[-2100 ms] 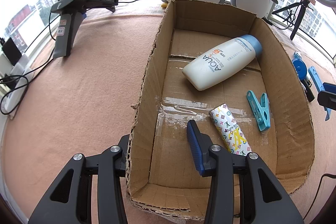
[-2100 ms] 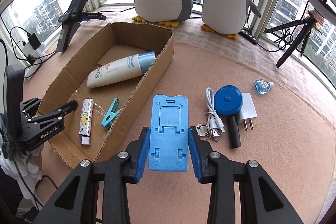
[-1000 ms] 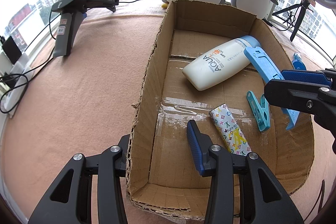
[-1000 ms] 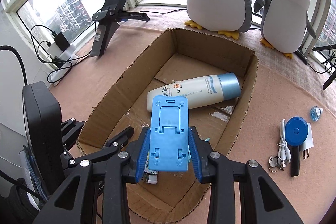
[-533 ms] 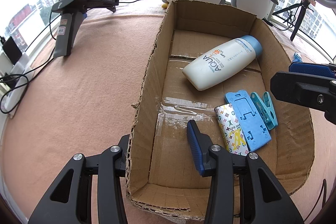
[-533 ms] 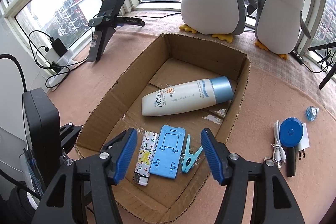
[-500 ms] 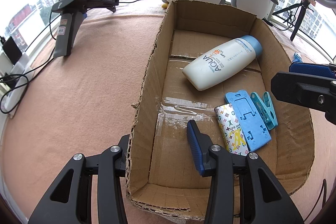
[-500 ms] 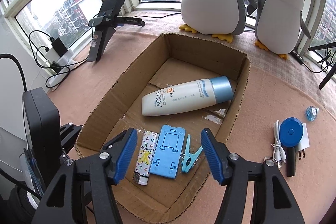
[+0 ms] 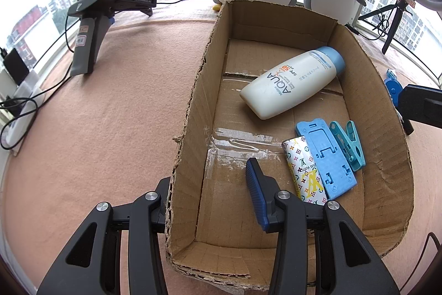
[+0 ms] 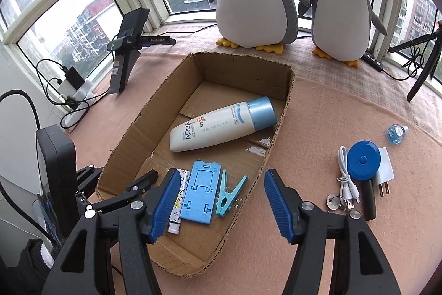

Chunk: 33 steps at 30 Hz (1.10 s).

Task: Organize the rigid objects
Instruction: 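Move the right tool back toward the keys on a ring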

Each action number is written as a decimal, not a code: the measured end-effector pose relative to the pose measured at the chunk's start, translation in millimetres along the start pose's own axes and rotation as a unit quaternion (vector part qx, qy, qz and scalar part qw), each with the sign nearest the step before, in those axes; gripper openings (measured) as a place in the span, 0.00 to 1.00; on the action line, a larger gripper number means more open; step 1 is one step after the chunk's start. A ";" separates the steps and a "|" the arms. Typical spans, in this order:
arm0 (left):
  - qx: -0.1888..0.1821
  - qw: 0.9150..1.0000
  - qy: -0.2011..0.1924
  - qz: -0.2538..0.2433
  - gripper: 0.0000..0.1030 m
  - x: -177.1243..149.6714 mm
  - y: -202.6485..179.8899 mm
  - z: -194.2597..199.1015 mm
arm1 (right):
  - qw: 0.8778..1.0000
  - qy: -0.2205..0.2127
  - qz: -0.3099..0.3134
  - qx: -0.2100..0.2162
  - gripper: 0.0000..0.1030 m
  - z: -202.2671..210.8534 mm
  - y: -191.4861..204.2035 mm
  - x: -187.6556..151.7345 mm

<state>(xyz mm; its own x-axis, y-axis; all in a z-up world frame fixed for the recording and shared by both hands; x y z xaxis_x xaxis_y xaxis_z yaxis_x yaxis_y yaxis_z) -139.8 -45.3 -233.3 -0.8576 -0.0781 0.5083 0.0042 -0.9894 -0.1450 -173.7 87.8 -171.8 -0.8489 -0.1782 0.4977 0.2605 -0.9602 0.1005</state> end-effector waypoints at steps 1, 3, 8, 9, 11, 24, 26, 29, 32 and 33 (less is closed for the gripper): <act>0.000 1.000 0.000 0.000 0.40 0.0 0.0 0.0 | 1.000 -0.002 -0.004 0.001 0.57 2.5 -5.5 -1.5; 0.000 1.000 0.000 0.000 0.40 0.2 0.0 -0.1 | 1.000 -0.003 -0.012 -0.003 0.57 6.2 -17.1 -5.7; 0.000 1.000 0.000 0.000 0.40 0.0 0.0 0.0 | 0.999 0.003 -0.033 -0.007 0.57 10.1 -49.6 -22.2; 0.000 1.000 0.000 0.000 0.40 0.1 0.0 0.0 | 0.999 0.007 -0.038 -0.009 0.57 9.1 -56.4 -26.2; 0.000 1.000 0.000 0.000 0.40 0.0 0.0 0.0 | 0.998 0.014 -0.052 -0.014 0.57 6.9 -70.2 -34.0; 0.000 1.000 0.000 0.000 0.40 -0.1 0.1 0.3 | 0.995 0.056 -0.079 -0.019 0.57 -24.5 -104.6 -53.8; 0.000 1.000 0.000 0.000 0.40 0.1 0.2 0.4 | 0.995 0.062 -0.082 -0.015 0.57 -29.3 -105.0 -55.3; 0.000 1.000 0.000 0.000 0.40 0.0 0.2 0.3 | 0.994 0.069 -0.087 -0.013 0.57 -35.5 -106.2 -56.7; 0.001 1.000 0.000 0.000 0.40 0.2 0.2 0.3 | 0.993 0.074 -0.094 -0.010 0.56 -41.4 -108.7 -56.2; 0.001 1.000 0.000 0.000 0.40 -0.2 0.0 0.3 | 0.992 0.075 -0.096 -0.009 0.54 -43.4 -109.5 -56.0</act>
Point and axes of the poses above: each gripper's, at about its wrist camera, not at the fingertips, and z roughly against the way its jaws point, y to its left, x to its top, the point moved 8 cm from there along -z, roughly the way its jaws point, and after that the axes turned 9 degrees about -x, right-handed, at the moved point
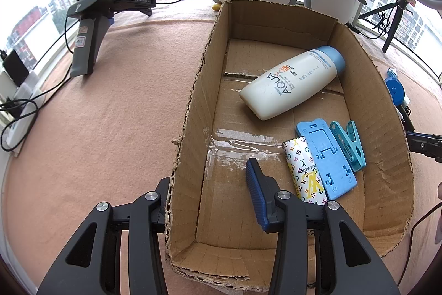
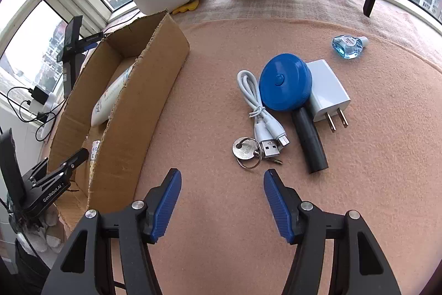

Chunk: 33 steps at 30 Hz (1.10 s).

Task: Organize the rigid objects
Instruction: 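Move the right tool back toward the keys on a ring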

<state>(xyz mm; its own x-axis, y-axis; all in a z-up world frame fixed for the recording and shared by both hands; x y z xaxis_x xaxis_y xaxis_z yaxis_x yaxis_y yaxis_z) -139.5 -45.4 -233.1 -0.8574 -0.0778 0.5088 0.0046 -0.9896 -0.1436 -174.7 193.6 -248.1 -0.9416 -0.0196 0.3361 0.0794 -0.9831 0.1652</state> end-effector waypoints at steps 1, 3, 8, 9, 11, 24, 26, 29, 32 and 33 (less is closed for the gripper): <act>0.000 1.000 0.000 0.000 0.40 0.0 0.0 0.0 | 1.000 0.002 -0.002 0.001 0.53 -1.9 -0.9 0.7; 0.000 1.000 0.000 0.000 0.40 0.2 0.3 0.0 | 1.000 0.003 -0.004 0.002 0.49 -4.1 -1.2 2.6; 0.000 1.000 0.000 0.000 0.40 0.2 0.2 0.0 | 1.000 0.001 -0.002 -0.001 0.41 -4.7 0.7 8.3; 0.000 1.000 0.000 0.000 0.40 0.2 0.1 0.0 | 1.000 0.001 0.000 -0.002 0.39 -4.7 1.5 9.0; 0.000 1.000 0.000 0.000 0.40 0.5 0.4 -0.4 | 1.000 0.000 0.004 -0.007 0.38 -5.3 3.5 10.3; 0.000 1.000 0.000 0.001 0.40 0.4 0.1 -0.4 | 0.999 -0.004 0.008 -0.032 0.26 -8.5 6.4 21.0; 0.000 1.000 0.000 0.000 0.40 0.5 0.3 -0.4 | 0.999 -0.010 0.015 -0.039 0.26 -6.0 8.6 21.0; 0.000 1.000 -0.001 0.001 0.40 1.0 0.0 -1.0 | 0.999 -0.014 0.017 -0.040 0.26 -4.7 11.0 22.9; 0.000 1.000 -0.001 0.000 0.40 1.4 -0.2 -1.4 | 0.999 -0.015 0.017 -0.042 0.26 -6.8 12.4 26.6; 0.000 1.000 0.000 0.000 0.40 1.6 -0.2 -1.9 | 0.999 -0.014 0.016 -0.044 0.26 -8.1 12.0 27.8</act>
Point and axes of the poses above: each gripper's, at about its wrist camera, not at the fingertips, and z roughly against the way its jaws point, y to its left, x to its top, the point moved 8 cm from there along -z, roughly the way its jaws point, and after that the axes turned 9 degrees about -x, right-handed, at the moved point
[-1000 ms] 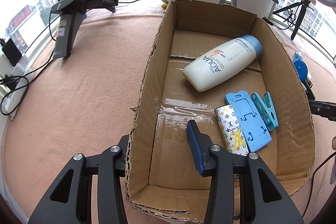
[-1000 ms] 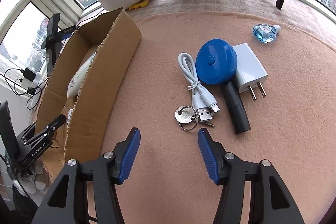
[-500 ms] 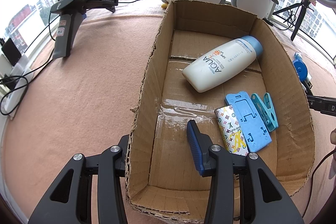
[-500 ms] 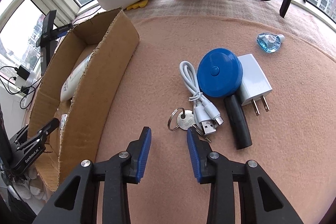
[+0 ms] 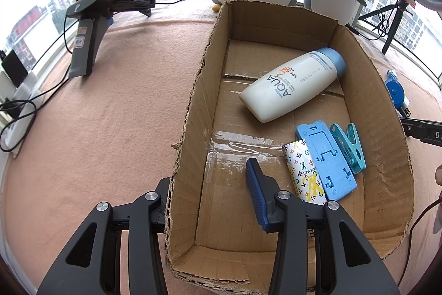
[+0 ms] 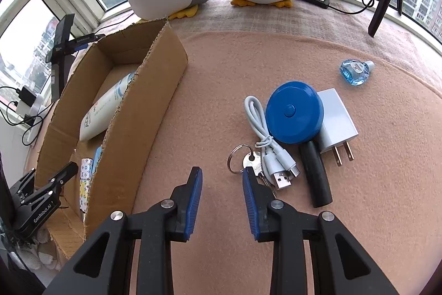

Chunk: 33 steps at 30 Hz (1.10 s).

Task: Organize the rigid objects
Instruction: 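Move the right tool back toward the keys on a ring, then close the right tool on the key ring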

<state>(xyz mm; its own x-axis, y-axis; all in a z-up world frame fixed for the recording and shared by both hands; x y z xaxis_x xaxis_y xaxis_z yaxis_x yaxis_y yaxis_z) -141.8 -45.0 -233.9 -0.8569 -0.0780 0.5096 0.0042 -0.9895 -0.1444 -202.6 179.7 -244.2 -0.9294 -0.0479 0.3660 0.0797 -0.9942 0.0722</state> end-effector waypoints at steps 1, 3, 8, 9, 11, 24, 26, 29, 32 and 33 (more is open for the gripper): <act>0.000 1.000 0.000 0.000 0.40 0.1 0.0 -0.3 | 1.000 0.001 -0.001 -0.002 0.26 -1.4 0.2 1.5; 0.000 1.000 0.000 0.000 0.40 0.2 0.0 -0.2 | 1.000 0.000 -0.001 -0.009 0.26 -3.3 0.9 4.3; 0.000 1.000 0.000 0.000 0.40 0.2 0.0 -0.3 | 0.999 0.000 0.004 -0.041 0.25 -6.3 0.9 9.7; 0.000 1.000 0.000 0.000 0.40 0.3 0.1 -0.3 | 0.999 -0.001 0.004 -0.046 0.21 -6.8 0.7 10.4; 0.000 1.000 0.000 0.000 0.40 0.2 0.1 -0.3 | 0.999 0.004 0.000 -0.050 0.16 -8.3 -1.4 10.9; 0.000 1.000 -0.001 0.000 0.40 0.3 -0.3 -1.0 | 0.999 0.000 -0.011 -0.037 0.02 -2.2 -12.4 0.2; -0.001 1.000 -0.001 0.001 0.40 0.6 -0.4 -1.2 | 1.000 -0.006 -0.012 -0.028 0.02 4.0 -11.3 -0.8; 0.000 1.000 -0.001 0.001 0.40 0.7 -0.4 -1.1 | 1.000 -0.018 -0.004 -0.021 0.02 16.6 -6.2 -1.6; -0.001 1.000 -0.001 0.002 0.41 1.2 -0.5 -1.1 | 0.999 -0.029 0.005 -0.014 0.02 31.0 0.9 -1.2; -0.001 1.000 -0.002 0.002 0.41 1.3 -0.7 -0.8 | 0.999 -0.034 0.007 -0.011 0.02 36.2 3.8 -0.6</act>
Point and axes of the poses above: each gripper's, at about its wrist camera, not at the fingertips, and z roughly against the way its jaws point, y to its left, x to its top, the point moved 8 cm from there along -z, roughly the way its jaws point, and after that the axes turned 9 degrees about -x, right-handed, at the moved point
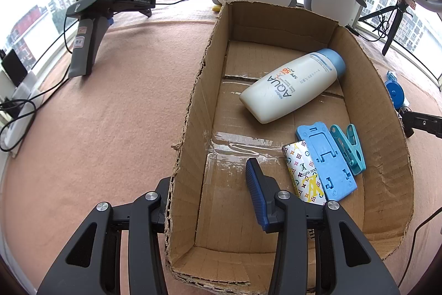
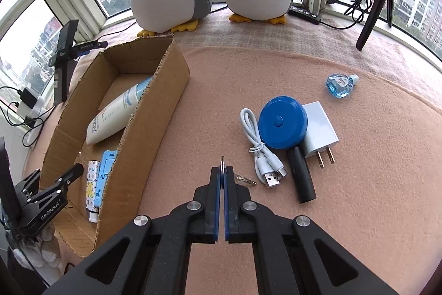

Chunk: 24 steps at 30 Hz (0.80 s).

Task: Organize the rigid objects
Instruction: 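Carry the keys with the right tool into the box and release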

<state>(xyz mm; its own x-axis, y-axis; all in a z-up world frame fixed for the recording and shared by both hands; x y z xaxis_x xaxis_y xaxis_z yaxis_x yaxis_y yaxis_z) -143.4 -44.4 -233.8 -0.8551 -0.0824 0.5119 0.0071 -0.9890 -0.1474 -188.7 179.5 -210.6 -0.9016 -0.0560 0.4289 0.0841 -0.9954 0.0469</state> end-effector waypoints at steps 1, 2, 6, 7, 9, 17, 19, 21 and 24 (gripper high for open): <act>0.000 1.000 0.000 0.000 0.41 0.4 -0.2 -0.2 | 1.000 -0.005 0.003 0.003 0.02 5.4 3.1 1.2; 0.000 1.000 0.000 0.000 0.41 0.0 0.0 0.0 | 1.000 -0.009 0.006 0.006 0.02 10.8 6.6 2.3; 0.000 1.000 0.000 0.000 0.41 -0.1 0.0 0.0 | 0.999 -0.031 0.020 0.024 0.02 33.9 26.4 9.8; 0.000 1.000 -0.001 -0.001 0.41 0.1 0.2 0.1 | 0.999 -0.035 0.024 0.031 0.02 39.1 32.2 11.5; 0.000 1.000 -0.001 -0.001 0.41 0.1 0.1 0.1 | 0.998 -0.044 0.032 0.044 0.02 49.4 44.5 13.8; 0.000 1.000 -0.001 0.000 0.41 0.3 -0.1 0.1 | 0.993 -0.054 0.068 0.085 0.02 71.9 92.1 11.3; 0.001 1.000 -0.002 -0.001 0.41 1.2 -0.5 0.3 | 0.991 -0.051 0.077 0.093 0.02 73.1 101.8 7.3; 0.001 1.000 -0.002 -0.001 0.41 1.0 -0.4 0.6 | 0.990 -0.047 0.086 0.098 0.02 72.7 110.2 2.3; 0.001 1.000 -0.002 0.000 0.41 1.0 -0.4 0.5 | 0.989 -0.039 0.096 0.104 0.02 70.1 120.3 -5.5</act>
<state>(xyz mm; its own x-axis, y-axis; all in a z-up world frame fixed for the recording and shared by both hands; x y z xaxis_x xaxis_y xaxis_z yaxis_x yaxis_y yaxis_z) -143.9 -44.1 -232.8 -0.8531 -0.0821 0.5153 0.0073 -0.9893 -0.1455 -143.8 65.5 -144.1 -0.8265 -0.2274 0.5149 0.3423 -0.9292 0.1391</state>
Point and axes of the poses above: each gripper's, at about its wrist camera, not at the fingertips, and z roughly against the way its jaws point, y to its left, x to its top, the point moved 8 cm from there along -z, roughly the way its jaws point, and after that the axes turned 9 degrees about -x, right-handed, at the moved point
